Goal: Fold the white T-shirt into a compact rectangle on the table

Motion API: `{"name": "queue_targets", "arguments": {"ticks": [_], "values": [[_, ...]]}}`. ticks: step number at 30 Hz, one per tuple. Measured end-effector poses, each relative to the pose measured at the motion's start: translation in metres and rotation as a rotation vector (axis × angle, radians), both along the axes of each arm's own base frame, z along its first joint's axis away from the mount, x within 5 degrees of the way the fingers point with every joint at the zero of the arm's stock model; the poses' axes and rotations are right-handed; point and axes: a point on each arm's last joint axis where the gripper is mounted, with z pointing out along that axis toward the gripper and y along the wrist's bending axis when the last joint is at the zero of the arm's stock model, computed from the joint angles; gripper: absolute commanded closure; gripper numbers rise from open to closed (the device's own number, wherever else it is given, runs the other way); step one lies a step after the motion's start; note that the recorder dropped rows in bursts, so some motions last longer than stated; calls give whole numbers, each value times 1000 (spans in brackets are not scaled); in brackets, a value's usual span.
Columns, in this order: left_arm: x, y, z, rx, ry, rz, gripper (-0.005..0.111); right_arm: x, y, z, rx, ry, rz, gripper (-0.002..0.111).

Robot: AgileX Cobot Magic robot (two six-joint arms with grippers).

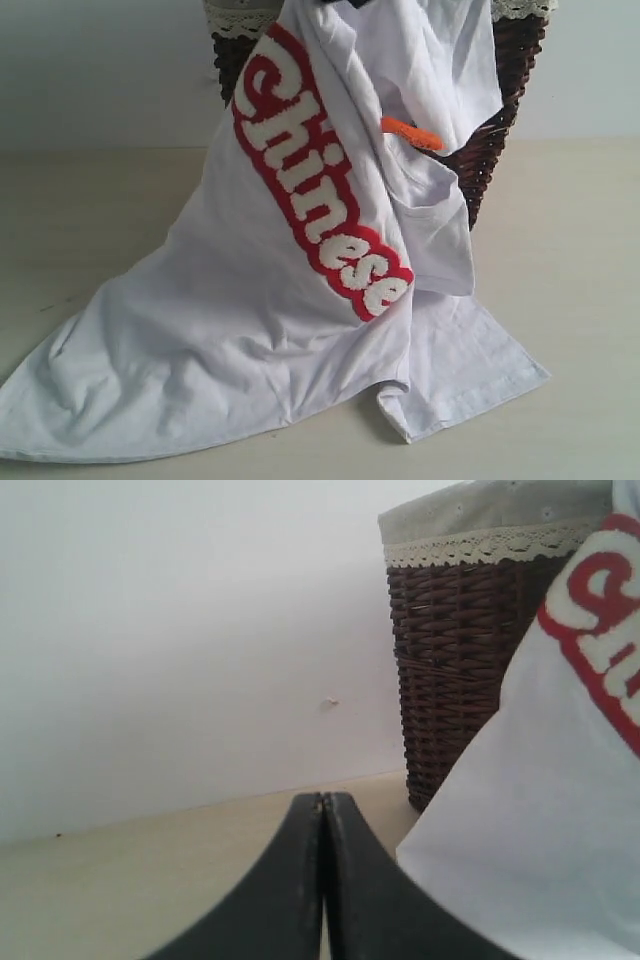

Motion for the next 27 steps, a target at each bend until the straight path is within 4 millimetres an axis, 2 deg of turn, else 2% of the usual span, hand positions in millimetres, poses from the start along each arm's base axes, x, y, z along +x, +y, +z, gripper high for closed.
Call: {"name": "queue_targets", "arguments": {"ticks": [5,9,13,15,17,20,21,22,23,24,25,26,27], "values": [[0,0,0,0,0,0,107,-21,6,14,166,114,76,45],[0,0,0,0,0,0,107,-32,4,14,144,183,120,45],[0,0,0,0,1,0,107,-37,0,16,112,177,122,48],[0,0,0,0,1,0,107,-44,-4,20,114,160,136,55],[0,0,0,0,1,0,107,-59,-8,26,133,148,191,63],[0,0,0,0,1,0,107,-93,-15,27,144,226,319,76],[0,0,0,0,1,0,107,-109,-21,16,121,298,367,78],[0,0,0,0,1,0,107,-114,-23,8,99,319,377,82],[0,0,0,0,1,0,107,-115,-29,-21,-10,366,377,84],[0,0,0,0,1,0,107,-114,-32,-35,-68,386,368,85],[0,0,0,0,1,0,107,-109,-40,-74,-237,451,344,86],[0,0,0,0,1,0,107,-106,-45,-92,-319,484,334,89],[0,0,0,0,1,0,107,-102,-52,-126,-464,558,326,91]]}}
